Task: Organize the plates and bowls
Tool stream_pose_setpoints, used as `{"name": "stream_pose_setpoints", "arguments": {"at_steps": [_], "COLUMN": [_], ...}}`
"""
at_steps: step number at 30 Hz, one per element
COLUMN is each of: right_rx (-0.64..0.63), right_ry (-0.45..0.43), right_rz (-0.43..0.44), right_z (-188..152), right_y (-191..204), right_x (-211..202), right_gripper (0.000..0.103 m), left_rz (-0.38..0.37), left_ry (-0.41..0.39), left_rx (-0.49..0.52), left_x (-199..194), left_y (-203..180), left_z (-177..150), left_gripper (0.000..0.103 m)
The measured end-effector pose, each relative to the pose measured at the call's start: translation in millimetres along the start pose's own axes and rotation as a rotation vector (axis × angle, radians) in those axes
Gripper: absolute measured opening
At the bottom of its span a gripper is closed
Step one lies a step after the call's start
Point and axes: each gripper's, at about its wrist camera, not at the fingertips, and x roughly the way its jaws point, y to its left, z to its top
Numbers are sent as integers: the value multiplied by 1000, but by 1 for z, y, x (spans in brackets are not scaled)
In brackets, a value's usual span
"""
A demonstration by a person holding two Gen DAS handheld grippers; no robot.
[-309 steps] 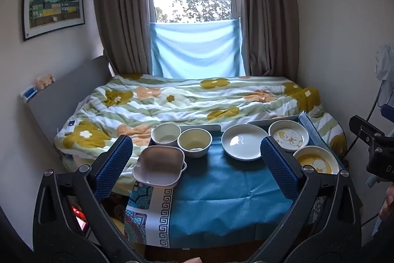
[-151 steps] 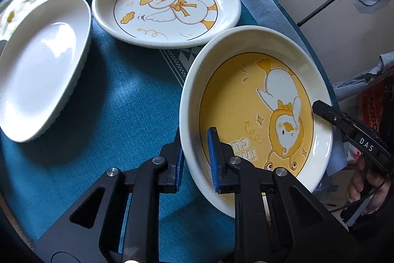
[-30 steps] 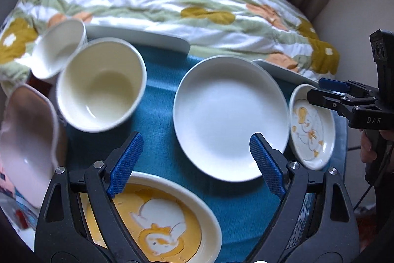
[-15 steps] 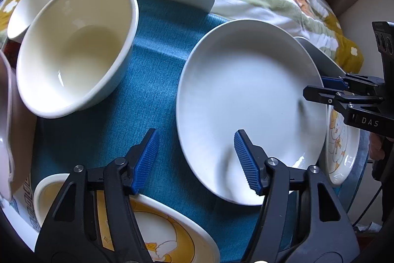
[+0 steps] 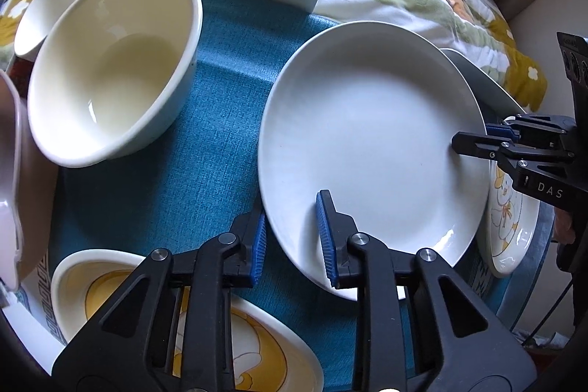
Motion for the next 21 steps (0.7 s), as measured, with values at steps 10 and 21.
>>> {"name": "stream_pose_setpoints", "arguments": {"at_steps": [10, 21], "right_rx": [23, 36], "right_ry": [-14, -47], "right_rz": [-14, -5], "right_z": [1, -3], "right_y": [3, 36], "right_x": [-6, -34], "right_gripper": [16, 16], "left_rz": [2, -11], "left_ry": [-13, -75], "left_rx": [5, 9], "left_x": [-9, -50], "left_y": [-2, 17], "left_z": [1, -10], "left_gripper": [23, 23]}}
